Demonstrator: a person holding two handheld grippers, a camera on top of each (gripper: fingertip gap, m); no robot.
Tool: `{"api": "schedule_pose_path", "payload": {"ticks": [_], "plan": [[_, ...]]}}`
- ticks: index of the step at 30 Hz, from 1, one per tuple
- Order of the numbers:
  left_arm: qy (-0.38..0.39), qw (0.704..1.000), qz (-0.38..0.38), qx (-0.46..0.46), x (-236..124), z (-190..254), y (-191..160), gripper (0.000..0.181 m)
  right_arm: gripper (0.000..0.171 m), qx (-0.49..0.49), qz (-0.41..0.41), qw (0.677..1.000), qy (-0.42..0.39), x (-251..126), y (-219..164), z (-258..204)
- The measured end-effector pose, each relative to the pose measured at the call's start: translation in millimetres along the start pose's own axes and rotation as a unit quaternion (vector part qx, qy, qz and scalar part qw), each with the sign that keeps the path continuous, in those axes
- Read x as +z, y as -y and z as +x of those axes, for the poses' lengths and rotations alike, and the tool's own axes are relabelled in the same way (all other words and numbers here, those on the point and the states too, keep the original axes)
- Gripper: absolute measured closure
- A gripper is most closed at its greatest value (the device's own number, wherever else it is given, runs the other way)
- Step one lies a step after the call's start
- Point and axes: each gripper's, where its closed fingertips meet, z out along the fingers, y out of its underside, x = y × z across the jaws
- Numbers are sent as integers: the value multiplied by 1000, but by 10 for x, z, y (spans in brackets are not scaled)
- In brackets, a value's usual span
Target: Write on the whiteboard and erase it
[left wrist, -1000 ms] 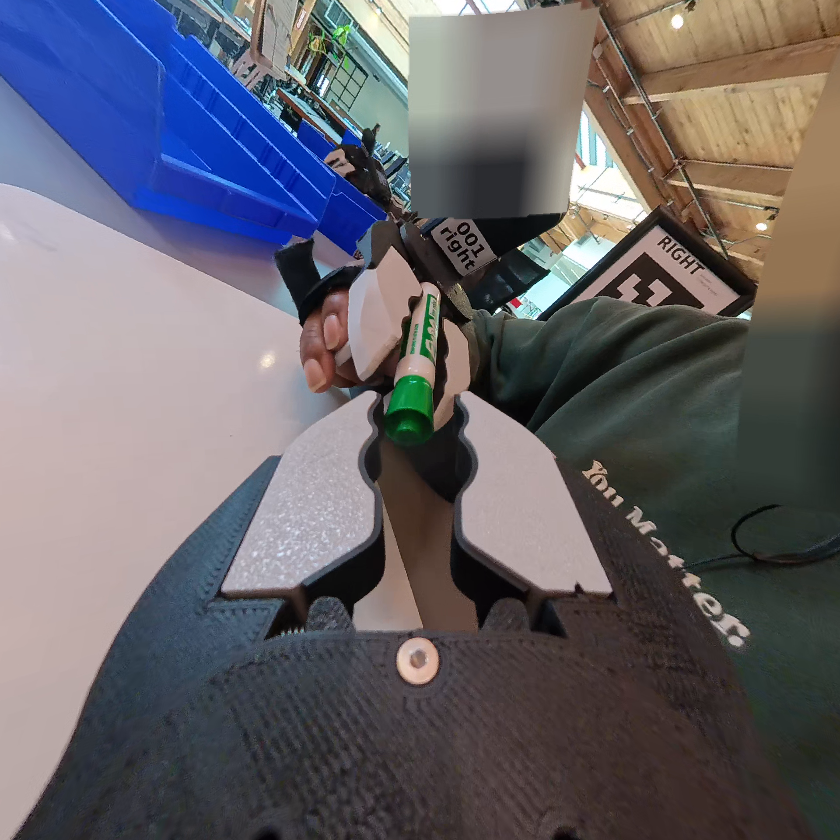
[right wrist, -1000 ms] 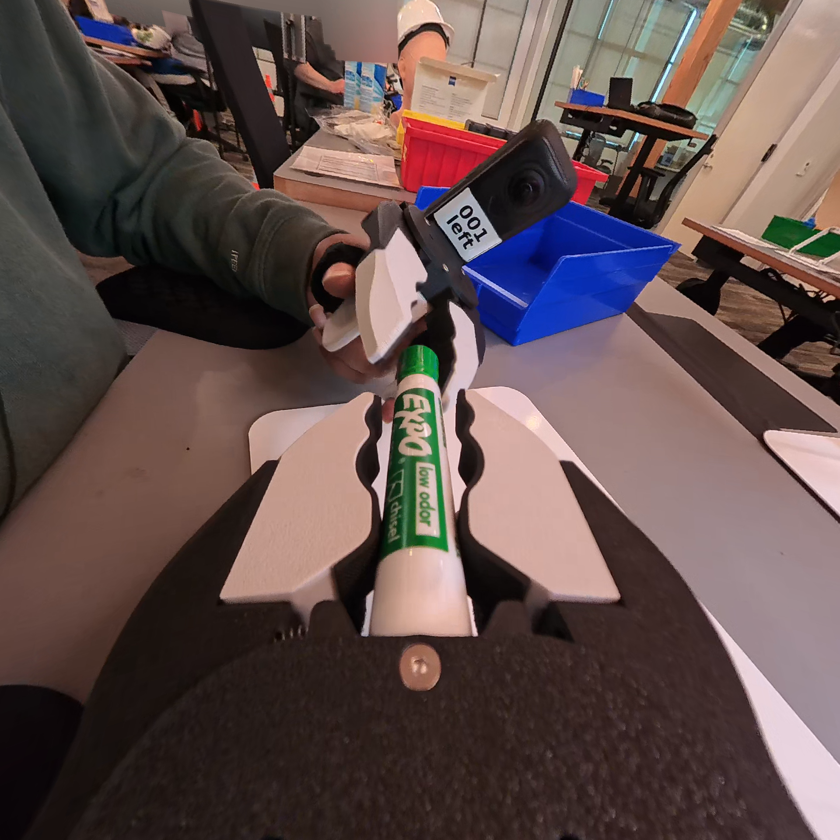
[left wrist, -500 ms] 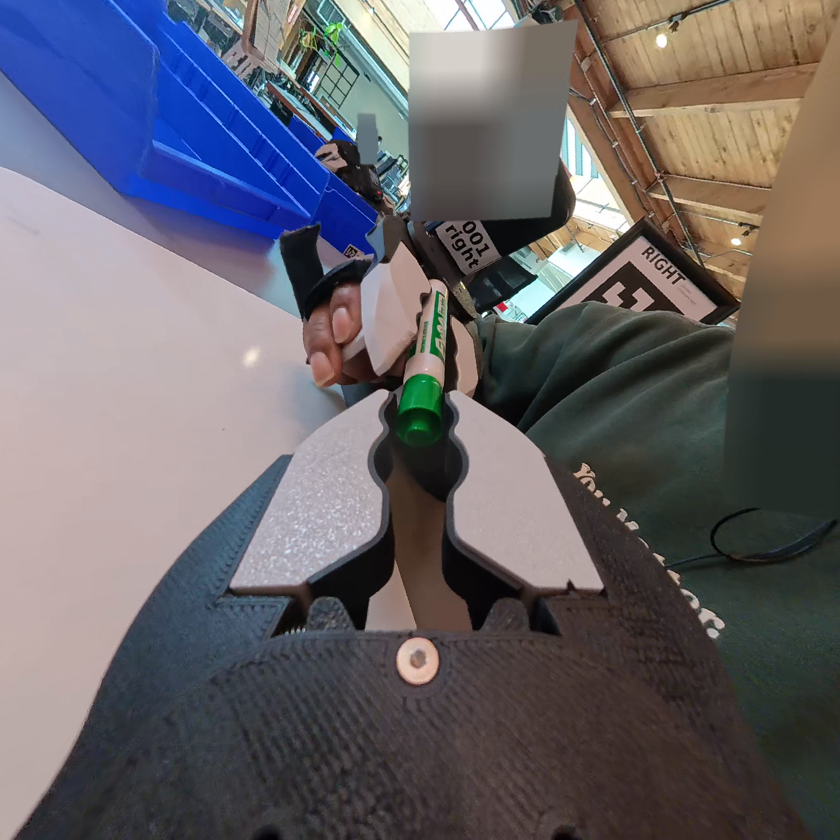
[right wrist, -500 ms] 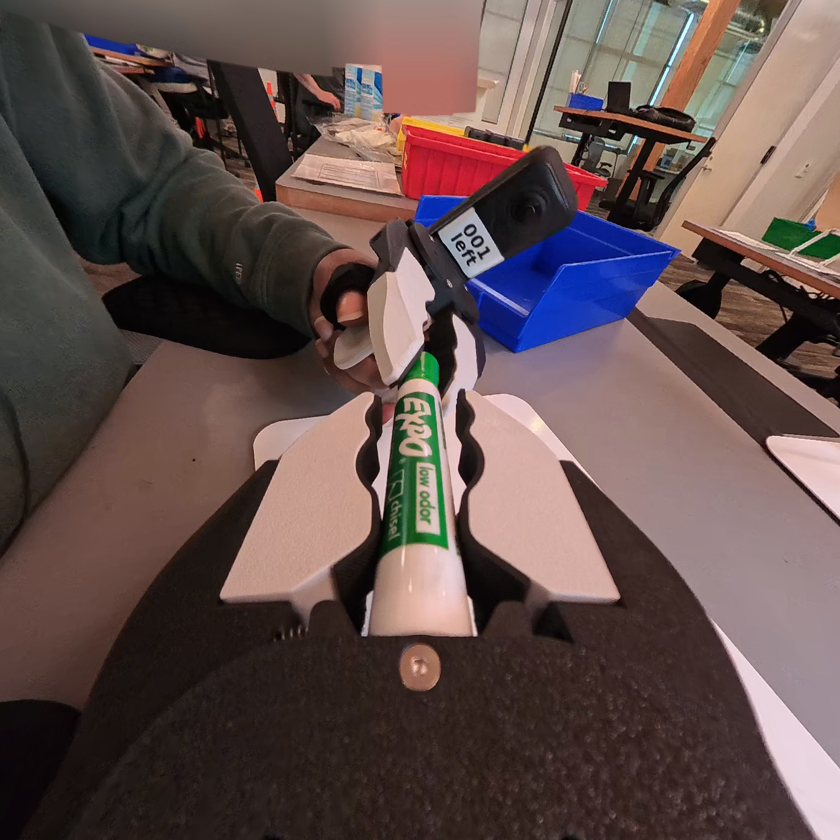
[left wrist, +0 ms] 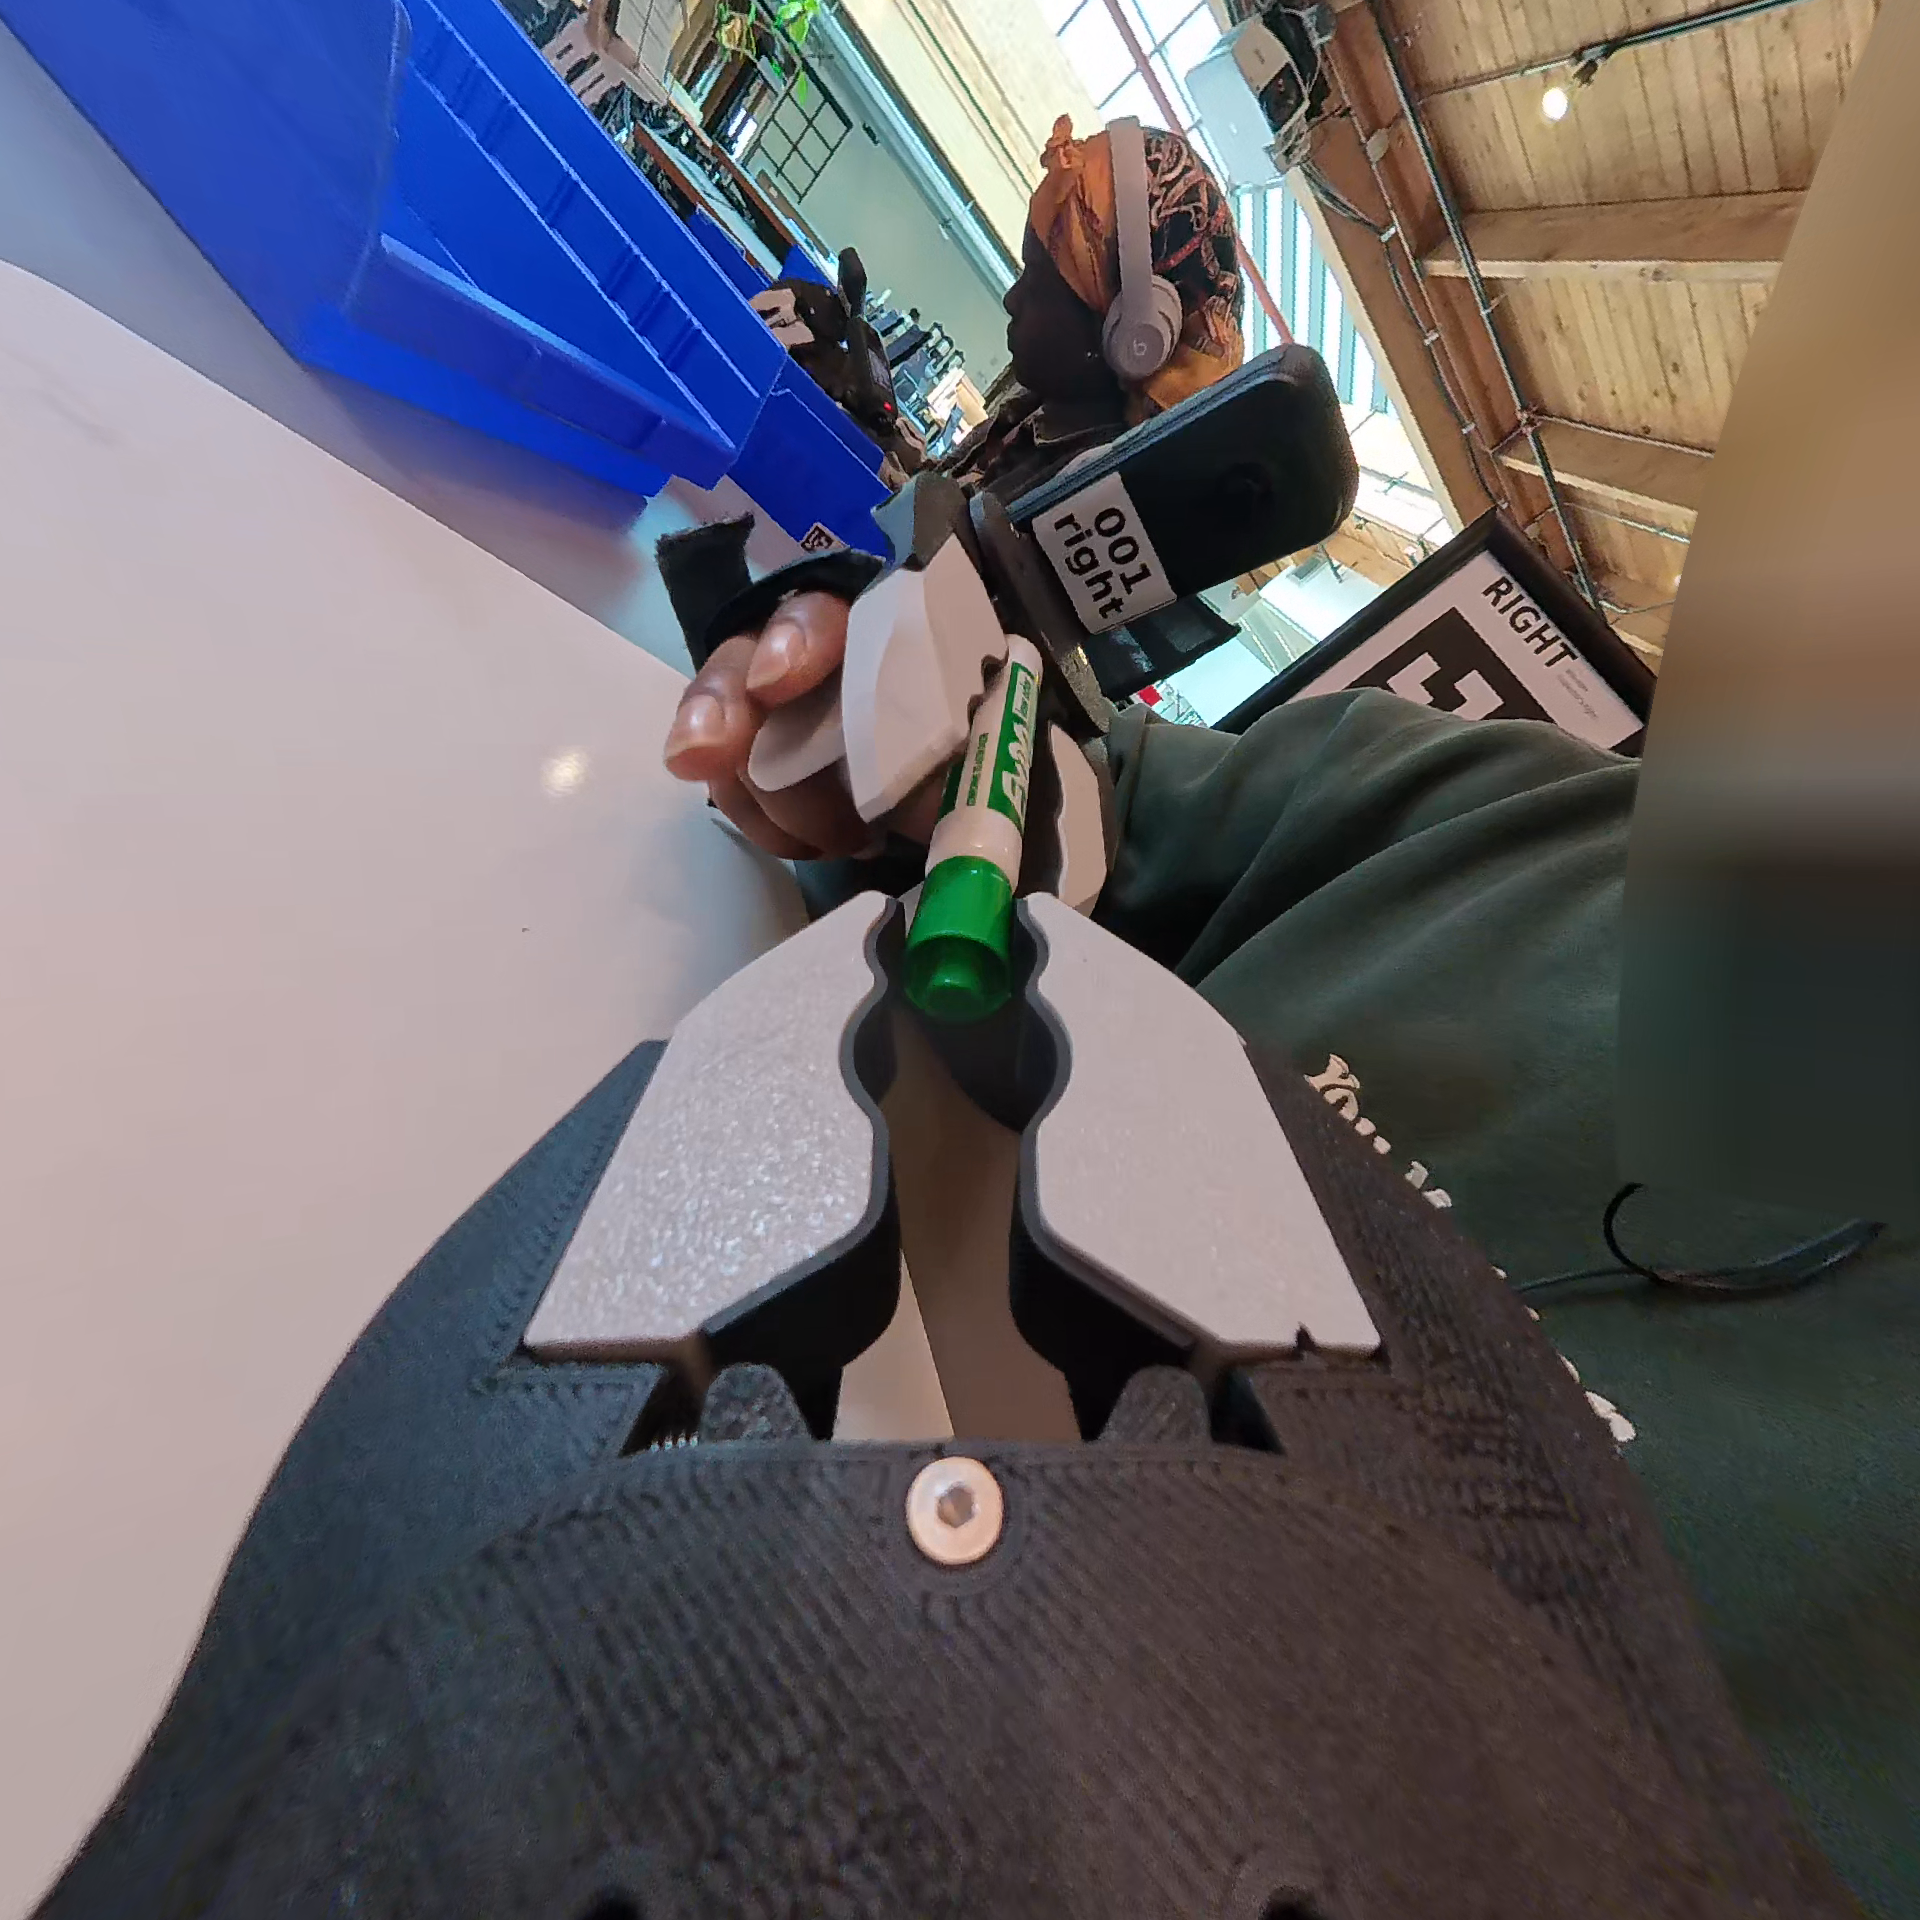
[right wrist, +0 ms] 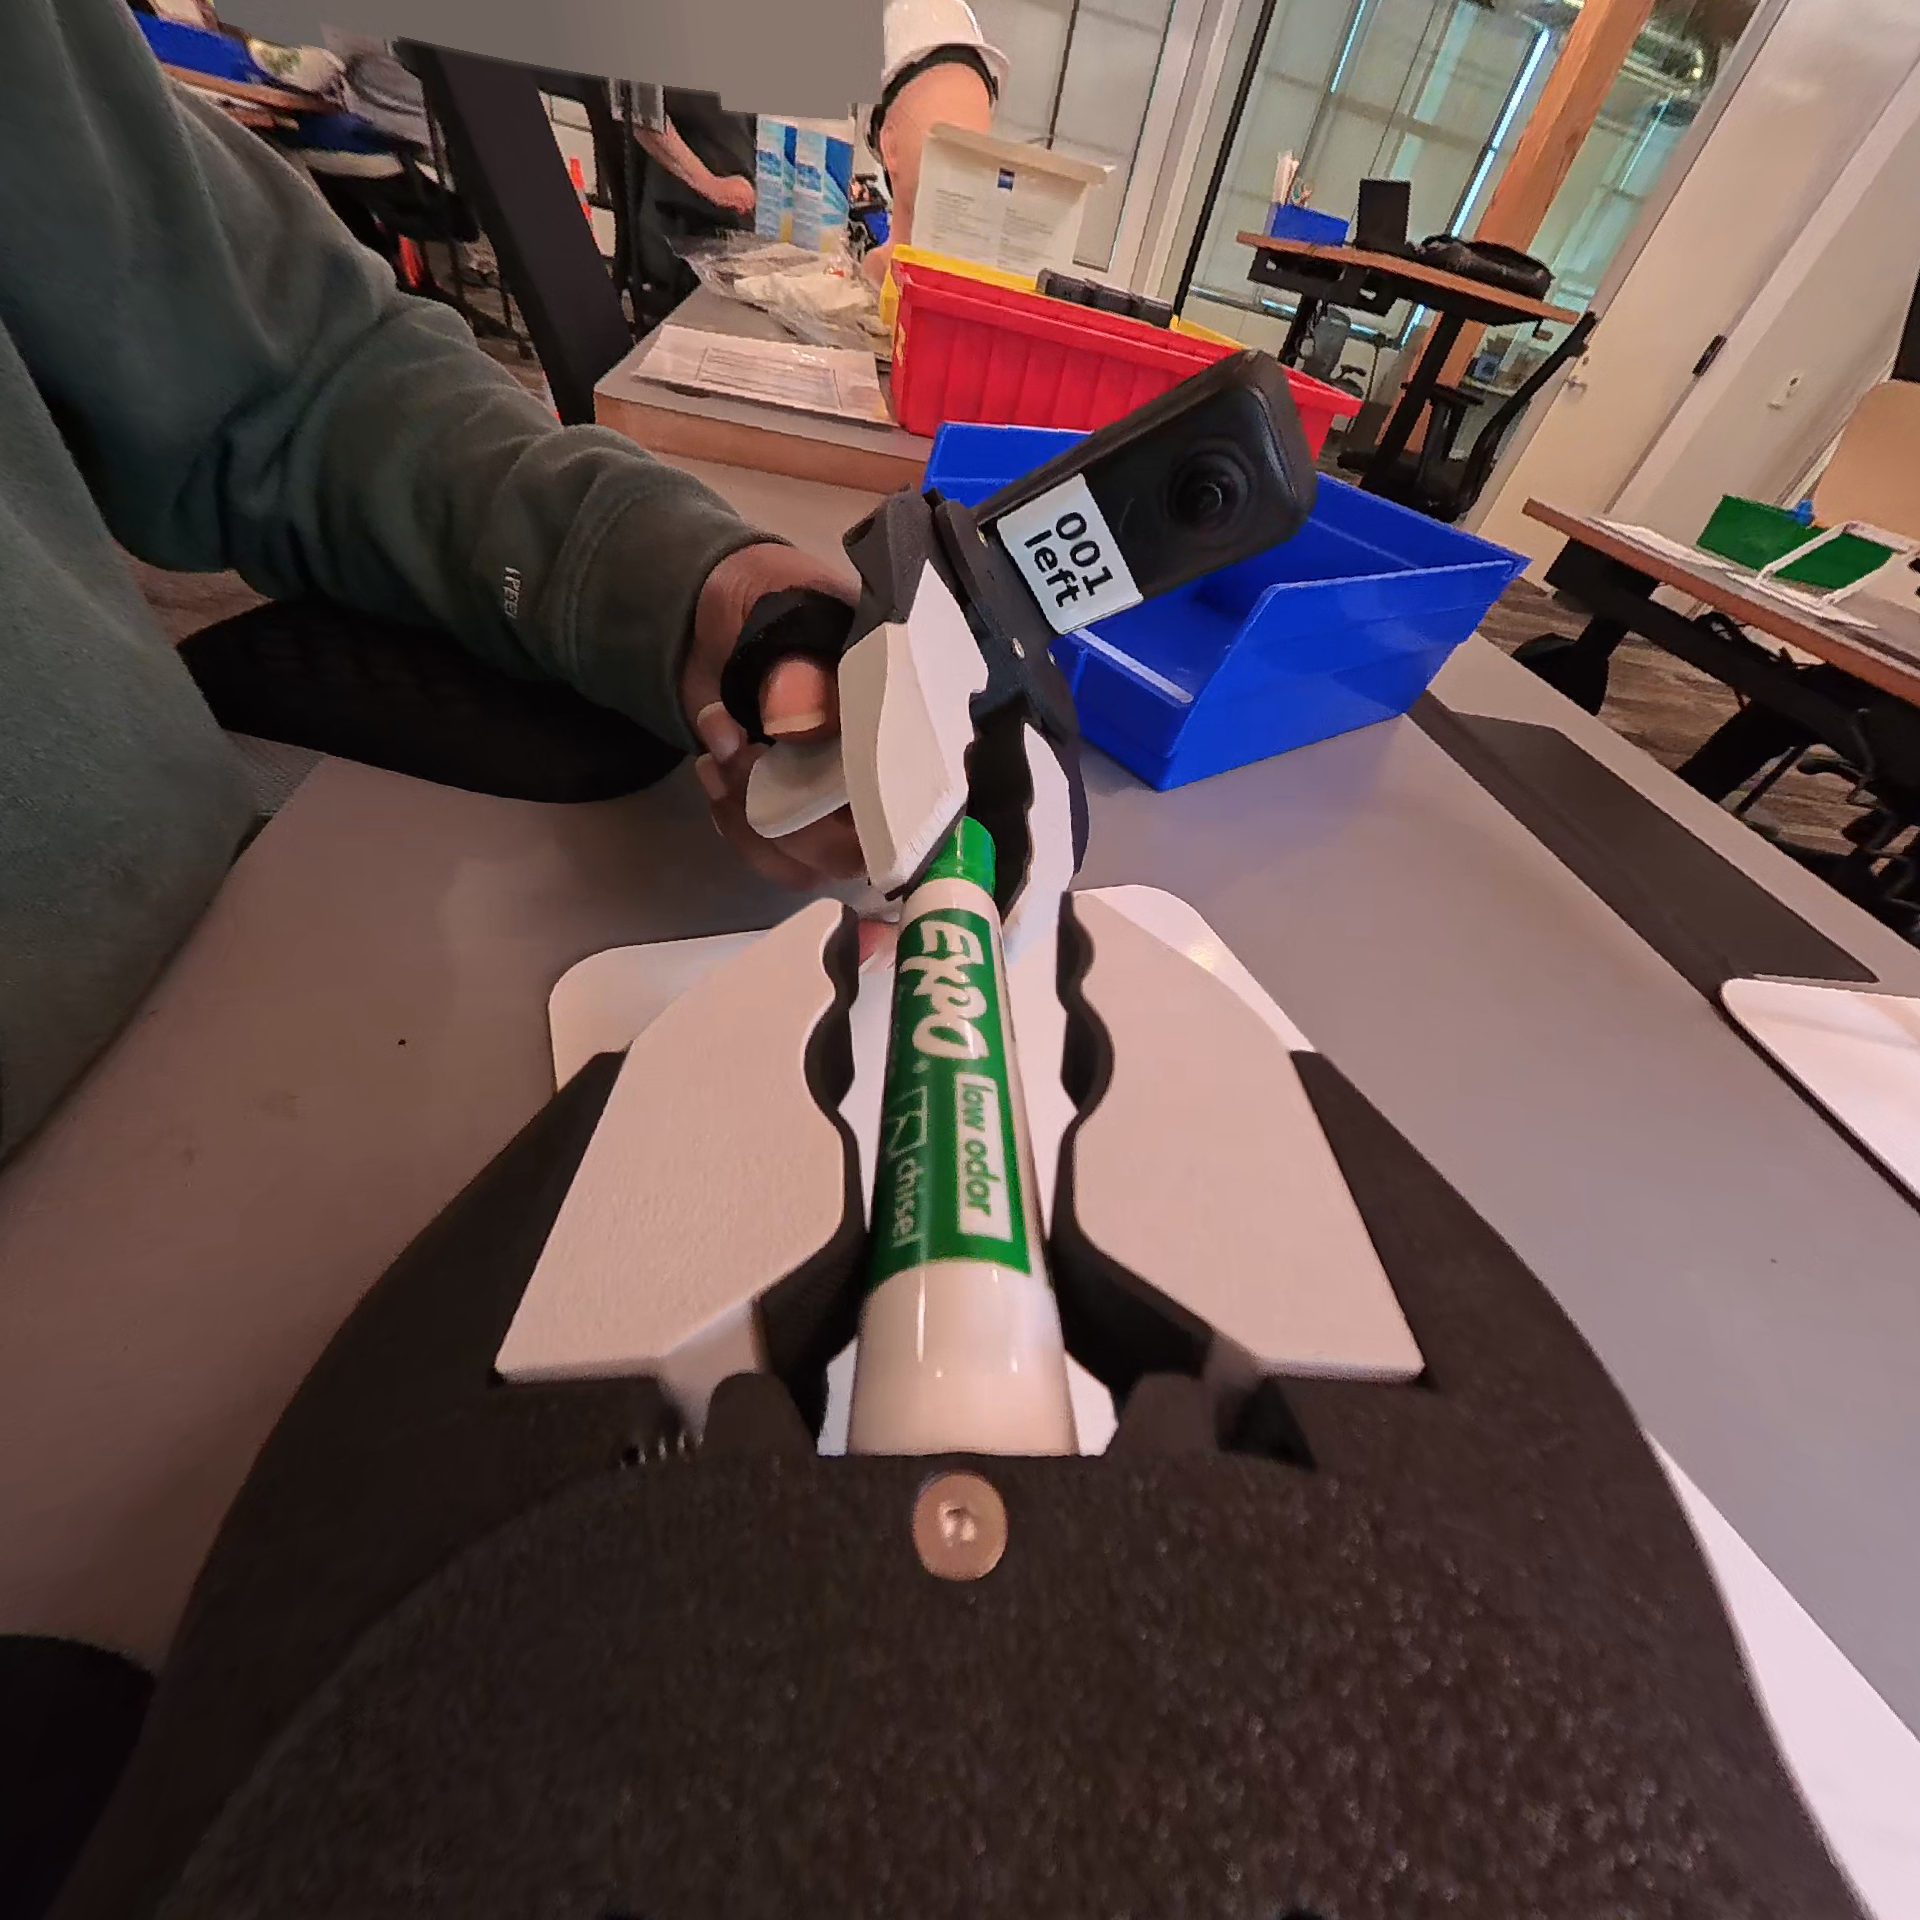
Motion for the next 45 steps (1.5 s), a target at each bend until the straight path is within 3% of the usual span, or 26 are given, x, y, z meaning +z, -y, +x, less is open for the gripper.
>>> {"api": "schedule_pose_path", "payload": {"ticks": [15,18,21,35,36,38,41,45], "plan": [[2,1000,7,13,-4,6,27,160,139,33,8,999,8,-1,0,9],[-2,1000,14,19,12,44,51,146,139,39,7,999,3,-4,-7,38],[9,999,25,23,19,4,59,161,139,38,7,999,5,9,0,28],[-31,998,46,-4,-7,97,132,162,140,41,16,999,9,-14,122,27],[-23,998,54,-4,-55,70,165,161,140,45,22,999,7,-39,143,46],[12,989,143,-28,-548,-131,452,163,140,66,67,995,-22,-294,298,258],[64,994,61,61,-437,-73,222,161,139,18,31,999,-37,-358,189,235],[144,979,53,137,-658,-131,415,162,138,54,7,998,-7,-241,72,262]]}}
